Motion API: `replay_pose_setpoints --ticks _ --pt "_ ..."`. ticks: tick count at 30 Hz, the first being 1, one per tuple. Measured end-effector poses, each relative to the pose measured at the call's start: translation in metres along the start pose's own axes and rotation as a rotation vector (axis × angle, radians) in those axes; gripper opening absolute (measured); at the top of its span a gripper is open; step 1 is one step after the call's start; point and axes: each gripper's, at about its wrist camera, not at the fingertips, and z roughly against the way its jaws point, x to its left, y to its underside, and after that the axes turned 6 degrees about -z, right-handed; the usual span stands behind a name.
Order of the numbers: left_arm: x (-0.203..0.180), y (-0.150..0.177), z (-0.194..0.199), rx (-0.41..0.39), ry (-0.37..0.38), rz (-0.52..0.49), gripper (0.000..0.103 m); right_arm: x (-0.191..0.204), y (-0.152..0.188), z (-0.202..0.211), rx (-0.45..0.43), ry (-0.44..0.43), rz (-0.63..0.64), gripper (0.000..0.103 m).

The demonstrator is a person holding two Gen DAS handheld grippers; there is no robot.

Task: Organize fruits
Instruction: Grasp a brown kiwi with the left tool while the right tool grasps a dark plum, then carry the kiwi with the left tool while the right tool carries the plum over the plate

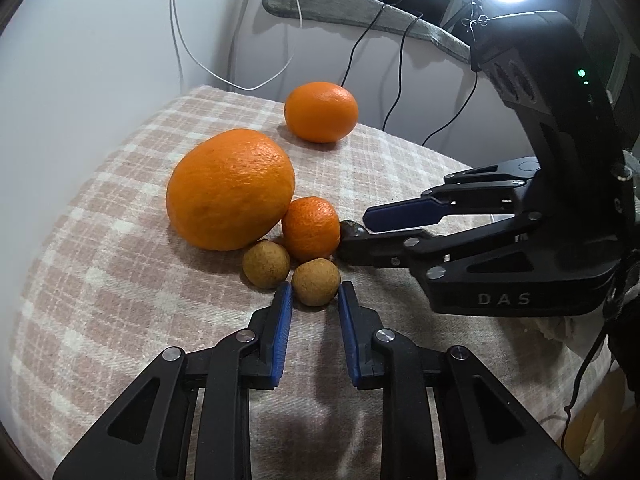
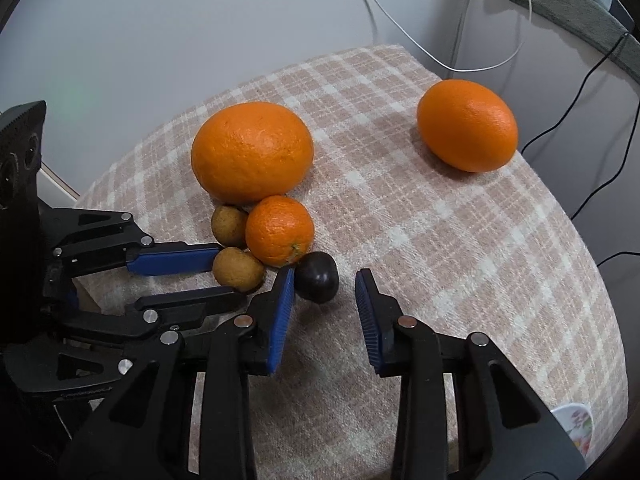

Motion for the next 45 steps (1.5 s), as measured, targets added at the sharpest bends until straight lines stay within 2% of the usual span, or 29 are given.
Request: replay_pose_setpoints --ticks 3,5,12,21,31,45 --pt "0.000 0.000 0.000 0.000 0.001 0.000 0.022 0.003 -0.002 -0.005 0.009 -0.008 0.007 0.033" --pt "0.000 0.001 0.000 -0.001 0.000 0.001 0.022 0.005 -0.004 -0.007 0.012 -0.010 0.013 0.024" --pt "-0.001 0.001 0.005 -0.012 -0.005 -0.001 0.022 0.005 0.002 0.001 -0.002 -0.019 0.004 0.024" --pt "-0.013 0.000 0.018 -0.036 0.009 -0.015 0.022 -0.006 0.021 0.038 -0.066 -0.027 -0.040 0.024" --pt "-0.051 -0.004 0.029 -0.060 0.067 -0.079 0.022 -0.030 0.052 0.087 -0.158 -0.015 -0.118 0.024" --pt "-0.119 -0.010 0.026 -0.047 0.183 -0.193 0.022 -0.091 0.109 0.141 -0.220 0.072 -0.272 0.024"
